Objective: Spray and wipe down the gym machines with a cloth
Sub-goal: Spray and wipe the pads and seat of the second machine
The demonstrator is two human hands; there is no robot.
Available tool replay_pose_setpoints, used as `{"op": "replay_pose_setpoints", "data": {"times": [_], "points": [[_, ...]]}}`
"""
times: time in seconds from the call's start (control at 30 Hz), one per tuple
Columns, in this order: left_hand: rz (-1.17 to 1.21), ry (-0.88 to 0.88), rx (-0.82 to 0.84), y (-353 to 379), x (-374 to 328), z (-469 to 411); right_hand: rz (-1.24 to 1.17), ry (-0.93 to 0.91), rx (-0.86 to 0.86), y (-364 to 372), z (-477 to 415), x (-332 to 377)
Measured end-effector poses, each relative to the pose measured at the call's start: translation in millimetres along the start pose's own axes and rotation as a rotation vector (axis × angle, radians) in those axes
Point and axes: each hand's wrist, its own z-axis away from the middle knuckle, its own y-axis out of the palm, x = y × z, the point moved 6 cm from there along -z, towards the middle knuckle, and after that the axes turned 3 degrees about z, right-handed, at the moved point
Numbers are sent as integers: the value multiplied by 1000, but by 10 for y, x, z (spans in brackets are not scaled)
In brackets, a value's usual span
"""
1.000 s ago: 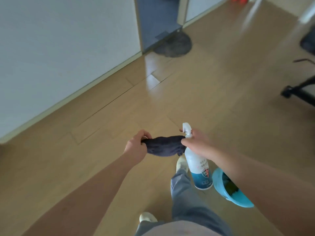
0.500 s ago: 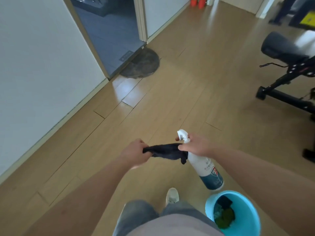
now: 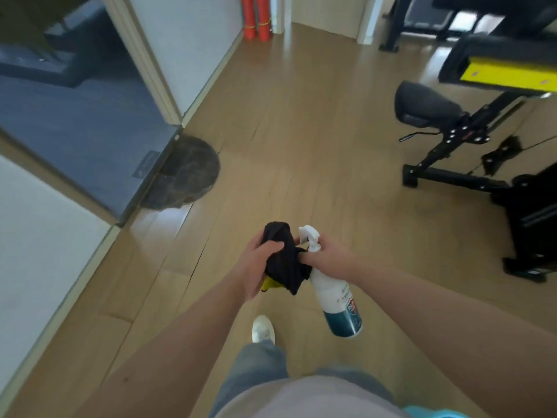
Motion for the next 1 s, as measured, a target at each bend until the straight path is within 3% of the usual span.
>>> {"op": "replay_pose_setpoints", "data": {"times": [0.27,0.43,0.6,0.9,1.0], "points": [[-334,14,209,336,-1308,-1557,-162,108,-177,-1256,-1145,533],[-441,67,131,730,-1857,-2680,-285,136,-229,-2083,-1913,531],[-375,-21,-23,1000,-2353,-3816,-383,161,-310,-3196,-2706,482],[-525,43,73,1801,-3560,-5628,-556,96,-370,-5208,-4233,962],[-600,25,196,2038,-3841,-6271,-618,118,-415,-5658,-4798,1032]]}}
